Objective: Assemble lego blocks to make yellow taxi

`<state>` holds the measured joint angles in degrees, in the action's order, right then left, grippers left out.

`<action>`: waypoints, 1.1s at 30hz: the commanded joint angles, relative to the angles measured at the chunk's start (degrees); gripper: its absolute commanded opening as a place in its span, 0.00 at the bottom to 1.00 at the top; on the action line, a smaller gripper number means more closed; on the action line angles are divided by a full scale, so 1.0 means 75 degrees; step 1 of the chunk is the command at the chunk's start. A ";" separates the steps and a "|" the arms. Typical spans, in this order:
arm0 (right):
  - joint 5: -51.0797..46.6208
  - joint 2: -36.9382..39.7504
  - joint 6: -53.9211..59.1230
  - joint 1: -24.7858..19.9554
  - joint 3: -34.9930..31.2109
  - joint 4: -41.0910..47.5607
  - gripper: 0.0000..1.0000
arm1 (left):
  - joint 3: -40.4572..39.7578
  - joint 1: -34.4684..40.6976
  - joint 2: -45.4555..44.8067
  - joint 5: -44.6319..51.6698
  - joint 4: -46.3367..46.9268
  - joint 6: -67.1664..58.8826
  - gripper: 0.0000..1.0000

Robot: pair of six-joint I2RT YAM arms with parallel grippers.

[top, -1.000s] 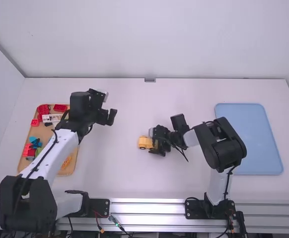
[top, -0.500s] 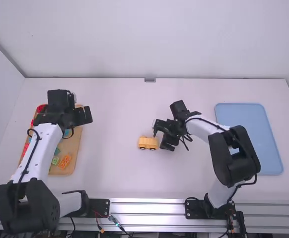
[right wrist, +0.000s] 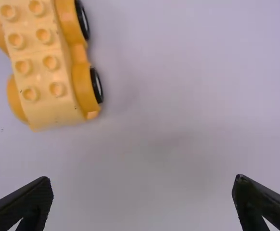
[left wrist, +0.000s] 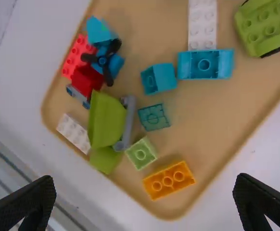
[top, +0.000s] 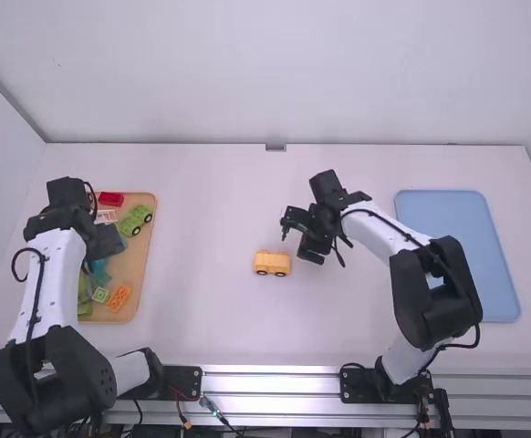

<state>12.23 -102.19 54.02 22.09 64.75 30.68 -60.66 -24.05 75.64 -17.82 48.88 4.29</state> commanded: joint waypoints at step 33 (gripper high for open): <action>-0.1014 0.0140 -0.0029 0.0006 0.1227 0.0574 0.99 | 0.0618 -0.1649 0.2614 0.3316 0.0245 -0.7481 0.99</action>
<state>4.32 -102.19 54.06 22.13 72.16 34.63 -57.87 -36.80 96.16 8.34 50.74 -55.53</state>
